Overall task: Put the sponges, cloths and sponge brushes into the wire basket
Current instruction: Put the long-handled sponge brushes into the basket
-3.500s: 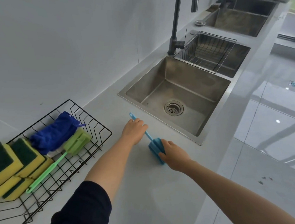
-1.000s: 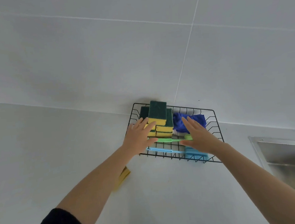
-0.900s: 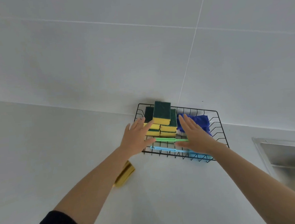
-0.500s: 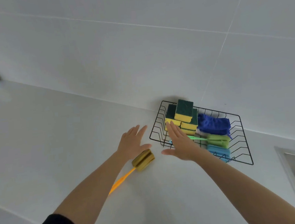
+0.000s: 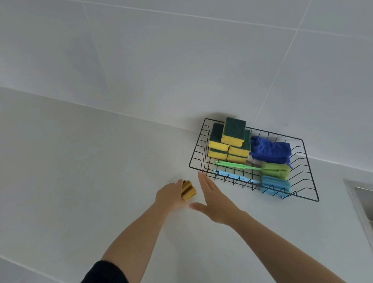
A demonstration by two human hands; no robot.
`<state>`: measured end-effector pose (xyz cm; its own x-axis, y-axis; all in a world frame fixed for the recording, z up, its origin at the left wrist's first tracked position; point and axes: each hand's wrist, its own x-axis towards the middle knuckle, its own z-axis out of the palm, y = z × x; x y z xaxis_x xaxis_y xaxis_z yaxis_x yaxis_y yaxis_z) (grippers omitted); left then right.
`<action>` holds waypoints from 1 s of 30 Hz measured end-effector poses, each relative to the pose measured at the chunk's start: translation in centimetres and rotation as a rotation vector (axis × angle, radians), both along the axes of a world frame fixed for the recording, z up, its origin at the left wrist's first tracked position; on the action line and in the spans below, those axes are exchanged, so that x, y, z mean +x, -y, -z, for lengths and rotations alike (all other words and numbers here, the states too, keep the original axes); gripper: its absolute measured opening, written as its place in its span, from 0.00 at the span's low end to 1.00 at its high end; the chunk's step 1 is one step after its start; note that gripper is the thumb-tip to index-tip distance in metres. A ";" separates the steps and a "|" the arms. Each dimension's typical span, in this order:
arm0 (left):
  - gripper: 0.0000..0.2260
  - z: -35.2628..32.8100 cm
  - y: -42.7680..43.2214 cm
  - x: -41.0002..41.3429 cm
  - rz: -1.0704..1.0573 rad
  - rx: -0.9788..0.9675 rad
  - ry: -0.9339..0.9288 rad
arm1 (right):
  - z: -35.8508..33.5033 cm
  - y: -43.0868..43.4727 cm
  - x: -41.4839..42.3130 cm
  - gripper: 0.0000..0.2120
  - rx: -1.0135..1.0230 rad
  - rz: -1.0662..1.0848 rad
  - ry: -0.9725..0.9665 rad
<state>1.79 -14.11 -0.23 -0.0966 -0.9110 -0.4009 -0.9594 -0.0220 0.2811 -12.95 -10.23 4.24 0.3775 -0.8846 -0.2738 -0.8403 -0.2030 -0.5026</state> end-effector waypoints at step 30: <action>0.18 -14.4 3.1 -1.1 -0.539 -0.023 -1.345 | -10.4 1.7 -7.7 0.12 -0.373 0.336 -0.112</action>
<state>0.70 -17.22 14.16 -0.0304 -0.9624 -0.2697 0.1490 -0.2712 0.9509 -20.61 -11.91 14.67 0.0418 -0.9973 0.0612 -0.9346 -0.0607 -0.3505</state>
